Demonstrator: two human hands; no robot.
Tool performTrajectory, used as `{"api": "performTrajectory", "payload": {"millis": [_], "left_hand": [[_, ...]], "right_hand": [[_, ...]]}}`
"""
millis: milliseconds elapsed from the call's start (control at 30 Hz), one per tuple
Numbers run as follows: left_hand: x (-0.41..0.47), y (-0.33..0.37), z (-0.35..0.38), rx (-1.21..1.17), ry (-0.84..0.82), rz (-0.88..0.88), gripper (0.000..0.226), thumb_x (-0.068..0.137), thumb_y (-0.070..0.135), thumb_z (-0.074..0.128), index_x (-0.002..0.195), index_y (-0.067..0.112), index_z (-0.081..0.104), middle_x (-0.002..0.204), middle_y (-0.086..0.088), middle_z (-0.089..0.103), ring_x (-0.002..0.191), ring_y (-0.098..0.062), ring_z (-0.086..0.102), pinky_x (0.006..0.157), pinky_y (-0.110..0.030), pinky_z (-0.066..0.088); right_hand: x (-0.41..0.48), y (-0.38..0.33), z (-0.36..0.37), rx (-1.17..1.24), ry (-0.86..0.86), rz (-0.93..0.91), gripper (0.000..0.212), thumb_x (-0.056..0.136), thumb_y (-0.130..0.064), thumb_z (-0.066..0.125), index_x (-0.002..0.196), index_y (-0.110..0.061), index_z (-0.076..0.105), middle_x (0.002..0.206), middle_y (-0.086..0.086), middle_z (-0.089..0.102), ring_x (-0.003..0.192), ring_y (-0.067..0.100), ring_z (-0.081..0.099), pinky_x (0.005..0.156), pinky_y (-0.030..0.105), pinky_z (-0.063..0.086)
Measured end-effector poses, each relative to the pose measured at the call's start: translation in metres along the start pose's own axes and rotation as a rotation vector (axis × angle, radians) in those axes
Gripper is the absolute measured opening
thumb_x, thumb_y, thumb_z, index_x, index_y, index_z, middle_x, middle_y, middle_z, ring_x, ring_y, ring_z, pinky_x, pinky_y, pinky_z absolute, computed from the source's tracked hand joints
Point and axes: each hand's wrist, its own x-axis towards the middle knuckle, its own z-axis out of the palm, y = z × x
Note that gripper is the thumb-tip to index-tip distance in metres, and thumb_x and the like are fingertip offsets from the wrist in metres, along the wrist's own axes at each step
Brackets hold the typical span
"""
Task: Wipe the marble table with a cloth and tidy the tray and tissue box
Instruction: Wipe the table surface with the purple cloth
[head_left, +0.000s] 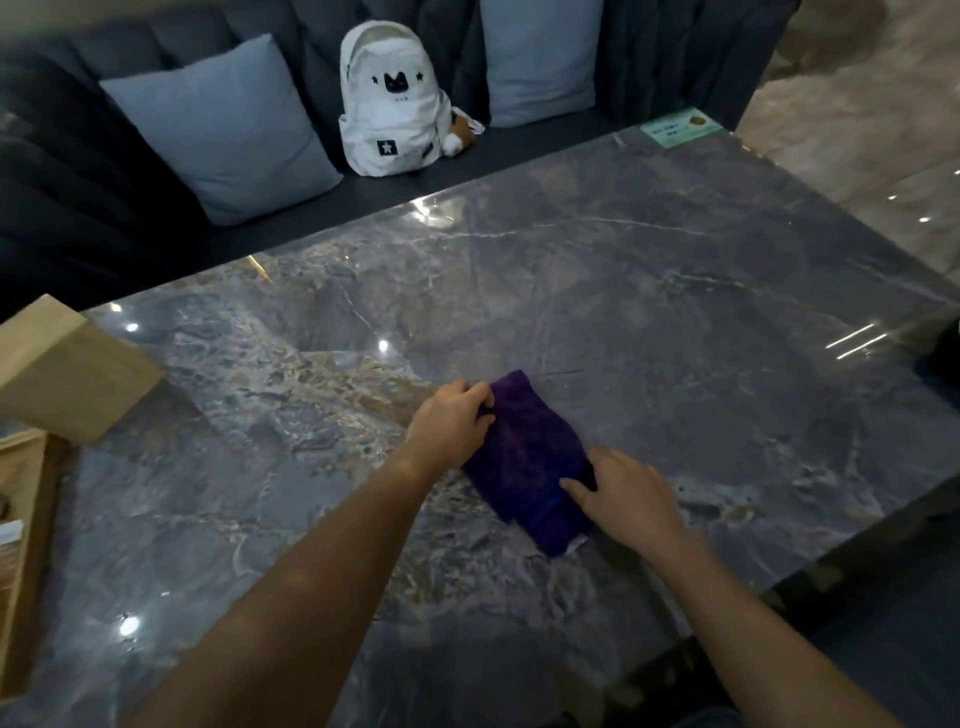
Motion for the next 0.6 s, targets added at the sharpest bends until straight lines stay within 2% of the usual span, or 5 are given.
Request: {"api": "performTrajectory", "payload": {"millis": [133,267,433,533,600], "left_hand": [[-0.008,-0.007,-0.003,0.041,-0.068,-0.003,0.042,0.083,0.049,0.051,0.118,0.026,0.051,0.129,-0.001,0.053,0.119,-0.025,0.047,0.099,-0.049,0.042],[-0.023,-0.020,-0.014,0.043,-0.037,-0.053,0.053,0.083,0.055,0.046,0.130,0.029,0.043,0.137,0.000,0.048,0.125,-0.024,0.045,0.105,-0.049,0.037],[-0.060,-0.051,-0.032,0.004,0.201,-0.118,0.055,0.084,0.048,0.052,0.131,0.022,0.043,0.136,-0.005,0.052,0.122,-0.027,0.049,0.100,-0.039,0.038],[-0.089,-0.081,-0.044,0.016,0.208,-0.210,0.063,0.083,0.056,0.044,0.137,0.024,0.038,0.144,-0.003,0.043,0.129,-0.025,0.041,0.108,-0.041,0.033],[-0.113,-0.102,-0.052,-0.018,0.292,-0.270,0.072,0.076,0.064,0.035,0.134,0.021,0.043,0.141,-0.005,0.047,0.127,-0.026,0.045,0.107,-0.041,0.036]], "right_hand": [[0.007,-0.006,-0.010,-0.086,0.112,-0.009,0.046,0.087,-0.052,0.046,0.108,-0.011,0.050,0.111,0.009,0.058,0.101,0.026,0.055,0.083,0.038,0.042],[0.016,-0.022,-0.008,-0.097,0.155,-0.078,0.067,0.086,-0.058,0.044,0.136,-0.015,0.033,0.142,0.006,0.044,0.124,0.025,0.045,0.099,0.041,0.036],[0.025,-0.056,0.004,-0.124,0.015,-0.154,0.079,0.084,-0.062,0.041,0.146,-0.023,0.011,0.156,0.008,0.017,0.141,0.024,0.022,0.112,0.042,0.023],[0.031,-0.088,0.012,-0.148,-0.004,-0.233,0.078,0.085,-0.059,0.044,0.146,-0.024,0.011,0.157,0.009,0.015,0.142,0.024,0.019,0.113,0.042,0.020],[0.033,-0.112,0.019,-0.159,-0.012,-0.281,0.075,0.086,-0.058,0.044,0.146,-0.024,0.012,0.157,0.008,0.015,0.143,0.024,0.018,0.114,0.043,0.019]]}}
